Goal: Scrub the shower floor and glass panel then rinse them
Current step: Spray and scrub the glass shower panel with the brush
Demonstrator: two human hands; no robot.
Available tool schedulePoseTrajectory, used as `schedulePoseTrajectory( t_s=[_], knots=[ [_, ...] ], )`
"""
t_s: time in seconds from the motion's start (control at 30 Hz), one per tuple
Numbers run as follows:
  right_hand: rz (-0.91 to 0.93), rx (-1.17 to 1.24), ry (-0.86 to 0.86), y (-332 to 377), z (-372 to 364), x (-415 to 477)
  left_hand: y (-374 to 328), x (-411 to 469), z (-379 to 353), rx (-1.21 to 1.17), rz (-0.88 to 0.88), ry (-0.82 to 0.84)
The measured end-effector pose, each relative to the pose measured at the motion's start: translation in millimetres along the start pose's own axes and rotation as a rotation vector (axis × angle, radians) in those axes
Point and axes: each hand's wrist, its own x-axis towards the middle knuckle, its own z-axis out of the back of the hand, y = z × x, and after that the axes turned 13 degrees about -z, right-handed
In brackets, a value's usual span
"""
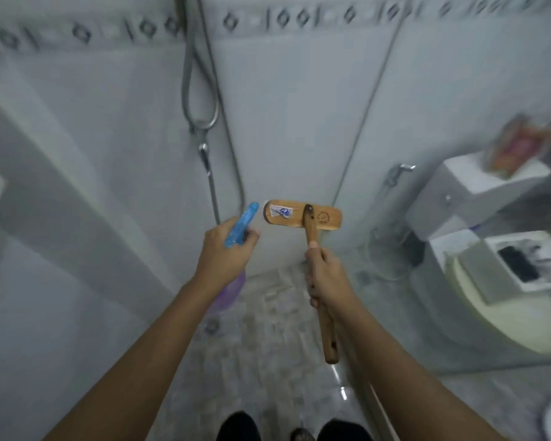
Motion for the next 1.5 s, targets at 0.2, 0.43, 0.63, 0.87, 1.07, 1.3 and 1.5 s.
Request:
schedulePoseTrajectory(
  t_s=[0.2,0.43,0.63,0.87,1.07,1.3,1.5],
  knots=[
    [0.242,0.059,-0.23,120,91,-101,-167,72,10,-0.24,-0.125,0.035],
    [0.471,0.137,-0.482,210,168,-197,-297,120,4,-0.306,-0.405,0.033],
    [0.575,0.145,-0.749,257,218,-273,-380,121,-13,-0.518,-0.554,0.089],
    [0.665,0.191,-0.975,286,260,-332,-460,116,-31,-0.812,-0.473,0.26],
    [0.753,0.143,-1.11,304,278,-359,-512,123,-45,-0.906,-0.33,0.351],
    [0.785,0.077,-1.181,312,300,-381,-536,141,-40,-0.781,-0.494,0.297],
    [0.753,0.089,-1.222,316,301,-371,-554,150,-35,-0.786,-0.66,0.316]
  ],
)
